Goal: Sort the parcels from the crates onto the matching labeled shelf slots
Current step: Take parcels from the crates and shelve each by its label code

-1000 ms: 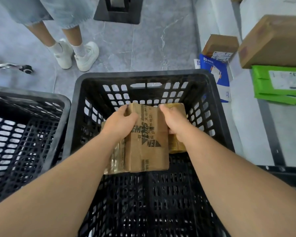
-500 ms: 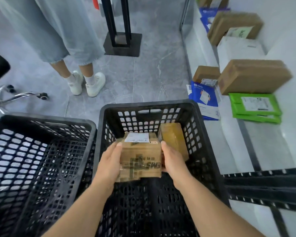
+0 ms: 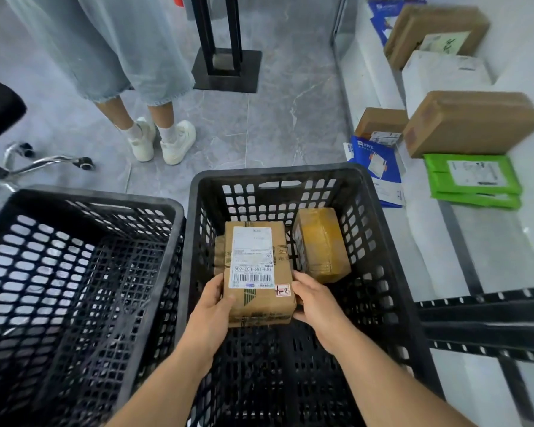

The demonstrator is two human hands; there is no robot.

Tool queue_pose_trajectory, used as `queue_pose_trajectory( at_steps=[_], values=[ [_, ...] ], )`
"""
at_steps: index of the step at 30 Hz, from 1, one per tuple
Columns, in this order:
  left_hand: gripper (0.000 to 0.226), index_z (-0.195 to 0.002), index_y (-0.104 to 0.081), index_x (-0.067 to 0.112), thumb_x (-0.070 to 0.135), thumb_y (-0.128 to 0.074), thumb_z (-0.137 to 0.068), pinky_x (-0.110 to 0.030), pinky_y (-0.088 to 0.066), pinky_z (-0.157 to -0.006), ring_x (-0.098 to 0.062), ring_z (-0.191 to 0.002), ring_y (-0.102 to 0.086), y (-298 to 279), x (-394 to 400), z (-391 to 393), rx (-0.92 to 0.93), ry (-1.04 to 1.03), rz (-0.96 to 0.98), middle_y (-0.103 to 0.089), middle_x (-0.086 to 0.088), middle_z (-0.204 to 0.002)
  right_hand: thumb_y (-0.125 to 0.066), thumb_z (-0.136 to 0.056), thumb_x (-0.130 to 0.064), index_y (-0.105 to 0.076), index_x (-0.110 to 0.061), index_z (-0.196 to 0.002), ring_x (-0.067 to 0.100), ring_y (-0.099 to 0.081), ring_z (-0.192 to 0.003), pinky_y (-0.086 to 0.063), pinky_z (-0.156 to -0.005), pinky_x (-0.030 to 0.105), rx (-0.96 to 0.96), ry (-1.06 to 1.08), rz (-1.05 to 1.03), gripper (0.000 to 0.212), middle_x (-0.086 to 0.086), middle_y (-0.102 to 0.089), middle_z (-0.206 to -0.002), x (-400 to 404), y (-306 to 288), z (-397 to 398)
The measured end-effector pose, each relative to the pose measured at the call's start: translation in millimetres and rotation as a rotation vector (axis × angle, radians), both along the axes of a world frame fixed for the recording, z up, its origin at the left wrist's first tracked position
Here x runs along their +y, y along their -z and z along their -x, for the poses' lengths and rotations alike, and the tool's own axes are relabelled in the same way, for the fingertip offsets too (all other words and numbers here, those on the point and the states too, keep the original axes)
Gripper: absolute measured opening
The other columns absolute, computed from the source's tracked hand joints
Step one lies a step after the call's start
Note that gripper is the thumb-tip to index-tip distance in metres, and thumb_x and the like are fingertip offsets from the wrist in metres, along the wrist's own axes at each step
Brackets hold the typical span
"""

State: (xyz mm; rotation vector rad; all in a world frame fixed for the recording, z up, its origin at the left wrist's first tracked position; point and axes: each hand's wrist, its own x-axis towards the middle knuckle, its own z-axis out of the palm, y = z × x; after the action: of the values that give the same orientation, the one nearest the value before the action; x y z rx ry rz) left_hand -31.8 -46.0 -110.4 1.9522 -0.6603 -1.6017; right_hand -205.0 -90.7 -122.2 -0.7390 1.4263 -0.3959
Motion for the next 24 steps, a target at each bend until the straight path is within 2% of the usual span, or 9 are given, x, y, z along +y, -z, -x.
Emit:
queue_pose_trajectory(
  at_steps=[7,11,14,16,18,19,21,23,24],
  values=[
    [0.058,-0.145,-0.008,0.051,0.025,-0.035,-0.101,-0.047,-0.035,-0.109,-0.018,-0.125,-0.045,14,-4,9,-0.047,0.05,-0.107,-0.046,0.016,-0.131,-0.04,-0.1,-0.026,-0.036,-0.029,-0.143,0.015,-0.059,-0.111,-0.048,-0.094,0.034,0.139,-0.145,-0.014,0.044,-0.003,-0.059,-0.13,0,22,-5],
    [0.057,-0.146,-0.015,0.049,0.024,-0.039,-0.1,-0.045,-0.041,-0.104,-0.022,-0.118,-0.051,27,-5,6,-0.111,-0.049,-0.118,-0.047,0.005,-0.14,-0.043,-0.098,-0.039,0.005,-0.037,-0.15,0.019,-0.071,-0.083,-0.057,-0.077,0.037,0.2,-0.119,-0.052,0.07,0.01,-0.056,-0.131,-3,24,-4],
    [0.053,-0.147,-0.023,0.041,0.019,-0.039,-0.101,-0.032,-0.048,-0.082,-0.014,-0.098,-0.054,29,-12,7,-0.122,-0.065,-0.083,-0.052,0.003,-0.132,-0.046,-0.097,-0.038,0.013,-0.039,-0.148,0.023,-0.057,-0.117,-0.048,-0.093,0.036,0.35,-0.134,0.107,0.078,0.006,-0.033,-0.152,-20,24,-1],
    [0.051,-0.146,-0.027,0.038,0.017,-0.039,-0.101,-0.028,-0.045,-0.071,-0.008,-0.087,-0.053,30,-19,8,-0.131,-0.092,-0.057,-0.054,0.003,-0.127,-0.05,-0.096,-0.034,0.01,-0.036,-0.149,0.023,-0.034,-0.137,-0.039,-0.1,0.035,0.441,-0.182,0.23,0.081,0.001,-0.016,-0.158,-35,23,1],
    [0.055,-0.147,-0.024,0.037,0.018,-0.043,-0.099,-0.032,-0.051,-0.079,-0.01,-0.096,-0.057,30,-25,7,-0.124,-0.148,-0.041,-0.052,0.002,-0.132,-0.055,-0.094,-0.03,-0.004,-0.032,-0.151,0.021,-0.025,-0.141,-0.033,-0.107,0.039,0.483,-0.245,0.293,0.077,0.0,-0.015,-0.157,-48,24,4],
    [0.061,-0.149,-0.019,0.037,0.019,-0.047,-0.098,-0.037,-0.052,-0.086,-0.015,-0.103,-0.06,31,-28,7,-0.099,-0.185,-0.038,-0.052,0.0,-0.135,-0.057,-0.093,-0.028,-0.017,-0.028,-0.15,0.019,-0.032,-0.136,-0.038,-0.104,0.037,0.497,-0.275,0.298,0.07,0.001,-0.025,-0.153,-53,24,5],
    [0.071,-0.15,-0.008,0.037,0.02,-0.052,-0.096,-0.038,-0.053,-0.081,-0.021,-0.102,-0.065,34,-32,5,0.019,-0.3,-0.038,-0.06,-0.005,-0.128,-0.063,-0.089,-0.025,-0.038,-0.019,-0.134,0.012,-0.053,-0.106,-0.05,-0.077,0.023,0.504,-0.247,0.259,0.052,0.001,-0.048,-0.134,-56,26,9],
    [0.068,-0.151,-0.009,0.03,0.016,-0.05,-0.098,-0.034,-0.051,-0.073,-0.019,-0.092,-0.068,31,-32,6,0.196,-0.425,-0.04,-0.066,-0.007,-0.115,-0.066,-0.086,-0.029,-0.041,-0.018,-0.122,0.008,-0.056,-0.085,-0.05,-0.062,0.023,0.542,-0.178,0.216,0.044,0.0,-0.056,-0.119,-53,30,12],
    [0.064,-0.15,-0.015,0.027,0.016,-0.049,-0.098,-0.037,-0.051,-0.08,-0.018,-0.092,-0.067,33,-28,6,0.228,-0.442,-0.052,-0.067,-0.006,-0.113,-0.066,-0.086,-0.033,-0.04,-0.018,-0.123,0.01,-0.056,-0.083,-0.051,-0.061,0.025,0.578,-0.168,0.205,0.047,-0.001,-0.056,-0.117,-50,32,13]
  ],
)
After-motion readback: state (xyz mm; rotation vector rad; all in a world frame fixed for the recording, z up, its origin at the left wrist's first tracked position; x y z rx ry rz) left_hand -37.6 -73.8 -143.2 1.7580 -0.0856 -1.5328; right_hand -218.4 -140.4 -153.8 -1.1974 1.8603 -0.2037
